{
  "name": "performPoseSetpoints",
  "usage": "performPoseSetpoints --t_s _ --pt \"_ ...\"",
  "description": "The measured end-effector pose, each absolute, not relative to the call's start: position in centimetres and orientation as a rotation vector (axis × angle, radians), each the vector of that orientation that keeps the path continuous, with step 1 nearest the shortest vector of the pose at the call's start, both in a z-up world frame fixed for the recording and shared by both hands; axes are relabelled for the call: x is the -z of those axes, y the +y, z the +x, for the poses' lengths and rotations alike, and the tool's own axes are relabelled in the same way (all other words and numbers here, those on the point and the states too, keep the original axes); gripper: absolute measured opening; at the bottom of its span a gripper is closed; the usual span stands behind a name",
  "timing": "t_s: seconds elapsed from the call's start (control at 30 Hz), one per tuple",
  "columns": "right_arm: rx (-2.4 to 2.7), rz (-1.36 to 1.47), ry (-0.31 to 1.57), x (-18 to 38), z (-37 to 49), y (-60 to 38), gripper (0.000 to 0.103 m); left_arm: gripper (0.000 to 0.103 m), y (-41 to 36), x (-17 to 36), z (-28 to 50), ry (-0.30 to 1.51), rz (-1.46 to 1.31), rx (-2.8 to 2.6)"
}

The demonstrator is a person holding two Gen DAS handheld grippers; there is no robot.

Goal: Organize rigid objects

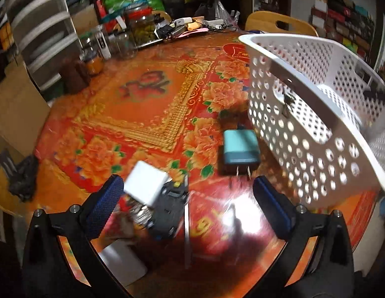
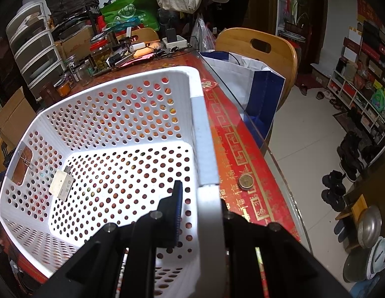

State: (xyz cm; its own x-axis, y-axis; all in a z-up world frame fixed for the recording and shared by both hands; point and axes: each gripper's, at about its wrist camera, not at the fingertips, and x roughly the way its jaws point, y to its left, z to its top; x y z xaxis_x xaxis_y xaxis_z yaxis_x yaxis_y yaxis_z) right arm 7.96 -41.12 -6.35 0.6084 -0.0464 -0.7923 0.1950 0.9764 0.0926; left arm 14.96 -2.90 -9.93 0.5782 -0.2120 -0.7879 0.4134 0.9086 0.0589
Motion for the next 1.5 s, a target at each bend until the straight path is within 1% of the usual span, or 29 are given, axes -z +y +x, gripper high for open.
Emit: performPoseSetpoints --t_s 0.13,0.33,0.7,0.97,1.0,1.03,1.07,1.13,1.17,1.2,1.23,1.5 --pt "0.156 0.168 0.918 6.2 8.1 -41.1 0.014 0.103 -4.2 11.2 16.3 0.910 0.157 0.433" --pt "0.157 0.163 0.922 6.3 8.1 -41.2 0.014 0.102 -6.7 13.3 17.7 0.965 0.217 0.402" --pt "0.161 0.149 0.923 6.4 7.9 -40.9 0.014 0.103 -7.7 14.2 20.1 0.951 0.293 0.306" --pt "0.174 0.130 0.927 6.3 7.6 -40.5 0.015 0.100 -8.1 14.6 21.1 0.958 0.280 0.286" --pt "0.176 0.128 0.928 6.3 7.6 -40.5 0.015 0.096 -8.1 14.6 21.2 0.957 0.277 0.289" --pt "0.177 0.125 0.929 6.3 7.6 -40.5 0.015 0.088 -8.2 14.6 21.2 0.956 0.275 0.291" --pt "0.177 0.125 0.930 6.3 7.6 -40.5 0.015 0.084 -8.2 14.6 21.2 0.949 0.273 0.289" --pt "0.177 0.124 0.932 6.3 7.6 -40.4 0.015 0.066 -8.5 14.4 21.1 0.942 0.278 0.289" --pt "0.177 0.123 0.932 6.3 7.6 -40.4 0.015 0.060 -8.6 14.3 21.1 0.940 0.279 0.296" --pt "0.177 0.123 0.932 6.3 7.6 -40.5 0.015 0.050 -8.8 14.3 21.0 0.938 0.280 0.303" --pt "0.177 0.123 0.932 6.3 7.7 -40.4 0.015 0.042 -9.0 14.2 20.8 0.934 0.286 0.307" --pt "0.175 0.117 0.935 6.3 7.6 -40.3 0.016 0.041 -8.5 13.4 19.9 0.888 0.318 0.253"
